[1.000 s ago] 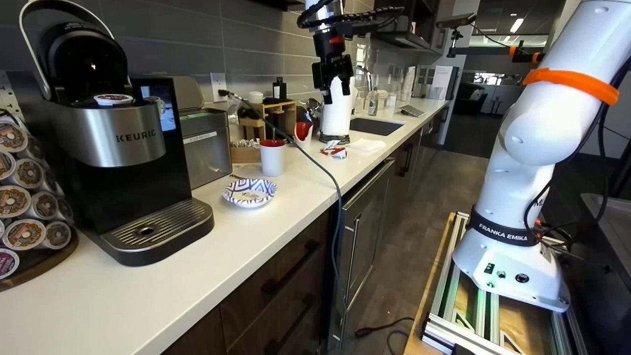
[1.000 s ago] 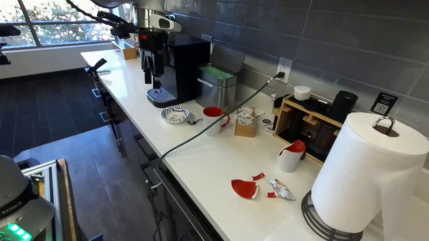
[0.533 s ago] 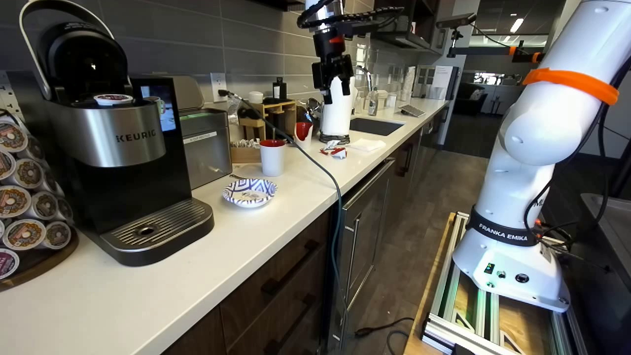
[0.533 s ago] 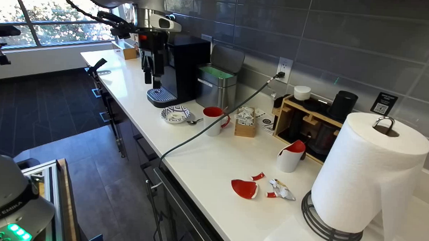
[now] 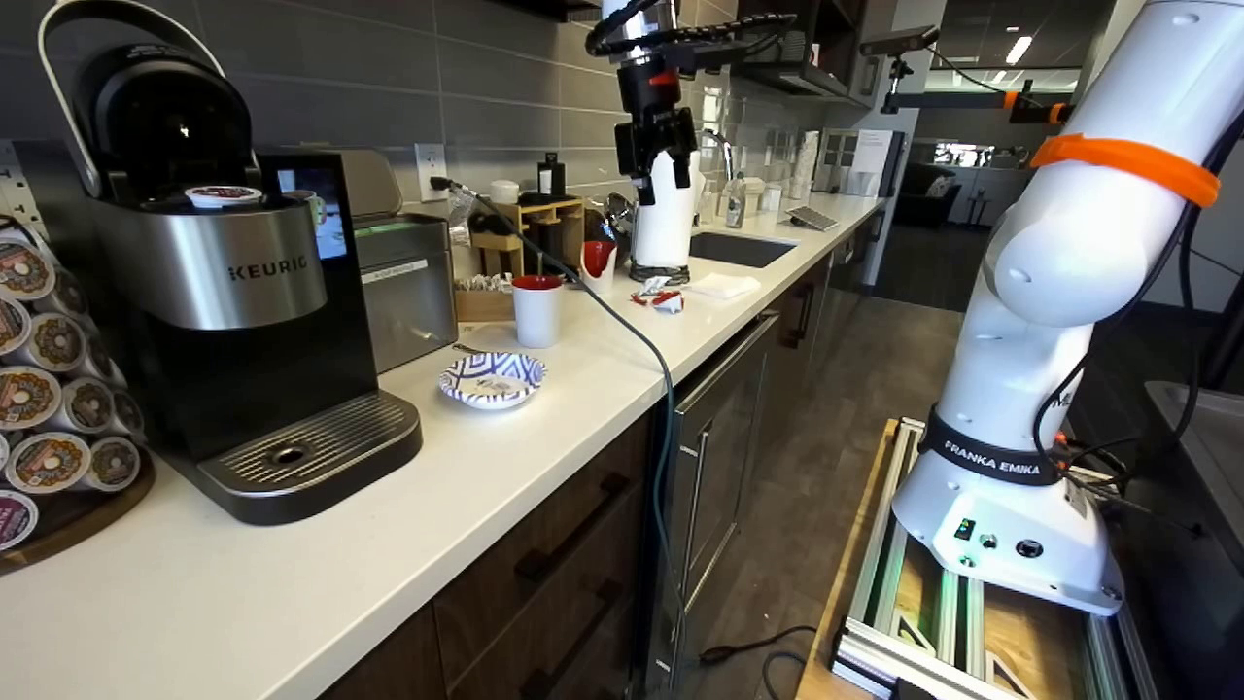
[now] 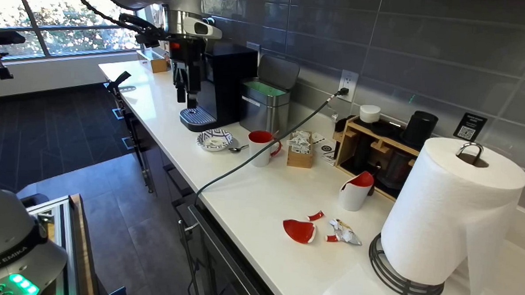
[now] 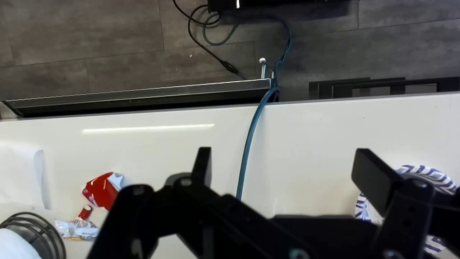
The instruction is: Remove the spoon from the mug and put it inside the bowl
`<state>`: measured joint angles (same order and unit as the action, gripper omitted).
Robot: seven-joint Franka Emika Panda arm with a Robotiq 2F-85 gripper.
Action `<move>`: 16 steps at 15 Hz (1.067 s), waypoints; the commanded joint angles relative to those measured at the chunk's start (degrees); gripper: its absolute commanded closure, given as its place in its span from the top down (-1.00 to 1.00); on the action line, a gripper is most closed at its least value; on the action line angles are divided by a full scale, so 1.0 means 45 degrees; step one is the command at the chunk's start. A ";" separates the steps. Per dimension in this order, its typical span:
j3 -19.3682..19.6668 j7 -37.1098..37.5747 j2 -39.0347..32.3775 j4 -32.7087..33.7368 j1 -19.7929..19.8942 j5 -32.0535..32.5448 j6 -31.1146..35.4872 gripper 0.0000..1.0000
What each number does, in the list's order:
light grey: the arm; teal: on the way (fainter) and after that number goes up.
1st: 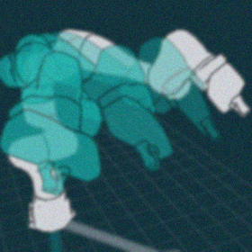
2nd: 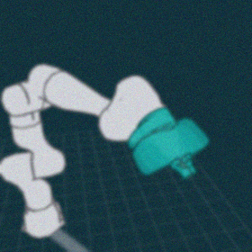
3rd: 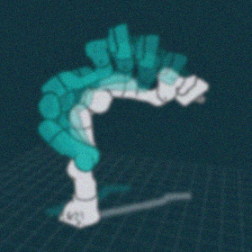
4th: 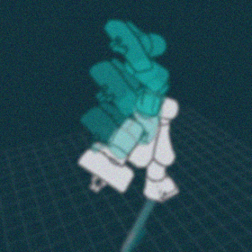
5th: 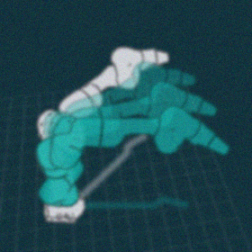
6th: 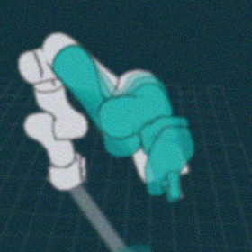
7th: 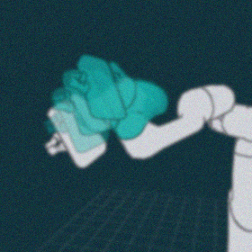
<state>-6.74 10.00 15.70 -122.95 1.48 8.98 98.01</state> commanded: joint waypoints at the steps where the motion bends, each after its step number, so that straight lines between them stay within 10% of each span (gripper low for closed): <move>1: 0.0188 0.0023 -0.0001 -0.0024 -0.0328 -0.0074 0.0040 1.00; 16: -0.1093 0.0702 -0.0446 -0.1271 -0.1914 -0.0552 0.3236 1.00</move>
<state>-11.99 13.07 13.73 -128.78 -6.75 6.41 112.70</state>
